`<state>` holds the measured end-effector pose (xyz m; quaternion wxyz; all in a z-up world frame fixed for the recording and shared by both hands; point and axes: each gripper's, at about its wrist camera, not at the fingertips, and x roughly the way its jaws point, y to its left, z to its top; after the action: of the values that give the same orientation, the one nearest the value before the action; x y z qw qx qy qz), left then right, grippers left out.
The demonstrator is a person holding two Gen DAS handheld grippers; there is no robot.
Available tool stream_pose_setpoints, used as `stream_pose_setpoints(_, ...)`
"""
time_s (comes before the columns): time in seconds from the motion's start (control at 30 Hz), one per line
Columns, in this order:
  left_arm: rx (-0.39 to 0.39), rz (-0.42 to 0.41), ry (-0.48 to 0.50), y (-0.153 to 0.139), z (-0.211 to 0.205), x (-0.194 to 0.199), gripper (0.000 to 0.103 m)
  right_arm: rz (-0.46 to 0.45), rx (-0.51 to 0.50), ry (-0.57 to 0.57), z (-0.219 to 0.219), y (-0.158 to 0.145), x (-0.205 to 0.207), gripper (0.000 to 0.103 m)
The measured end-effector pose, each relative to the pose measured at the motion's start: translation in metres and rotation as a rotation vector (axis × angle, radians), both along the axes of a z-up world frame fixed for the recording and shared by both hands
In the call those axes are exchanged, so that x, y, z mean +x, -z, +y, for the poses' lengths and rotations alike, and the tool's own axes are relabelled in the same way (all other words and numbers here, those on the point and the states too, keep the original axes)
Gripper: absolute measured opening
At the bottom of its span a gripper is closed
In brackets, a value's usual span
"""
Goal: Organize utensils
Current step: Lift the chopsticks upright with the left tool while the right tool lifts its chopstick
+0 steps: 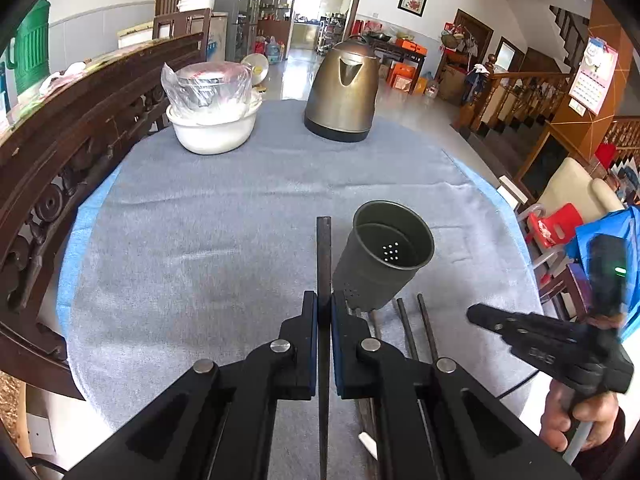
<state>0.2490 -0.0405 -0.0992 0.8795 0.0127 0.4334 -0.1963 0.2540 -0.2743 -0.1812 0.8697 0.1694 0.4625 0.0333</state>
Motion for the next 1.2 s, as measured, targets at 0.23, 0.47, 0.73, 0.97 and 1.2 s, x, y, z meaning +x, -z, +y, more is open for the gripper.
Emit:
stream_pose_setpoints(0.23, -0.023, -0.084, 0.013, -0.018, 0.002, -0.027, 0.007, 0.126, 0.027, 0.04, -0.014, 0.046, 0.021, 0.019)
stream_pose_setpoints(0.47, -0.031, -0.125, 0.026, -0.025, 0.003, -0.041, 0.007, 0.202, 0.017, 0.033, -0.004, 0.063, 0.036, 0.051)
stream_pose_setpoints(0.73, -0.048, -0.124, 0.02, -0.024, 0.003, -0.041, 0.007, 0.203, -0.12, -0.008, 0.018, 0.066, 0.038, 0.017)
stream_pose_setpoints(0.97, -0.057, -0.118, 0.015, -0.024, 0.007, -0.041, 0.007, 0.159, -0.061, -0.022, 0.008, 0.058, 0.029, 0.007)
stream_pose_setpoints(1.2, -0.071, -0.119, 0.017, -0.027, 0.009, -0.044, 0.007, -0.004, -0.029, -0.028, 0.005, 0.015, 0.004, 0.006)
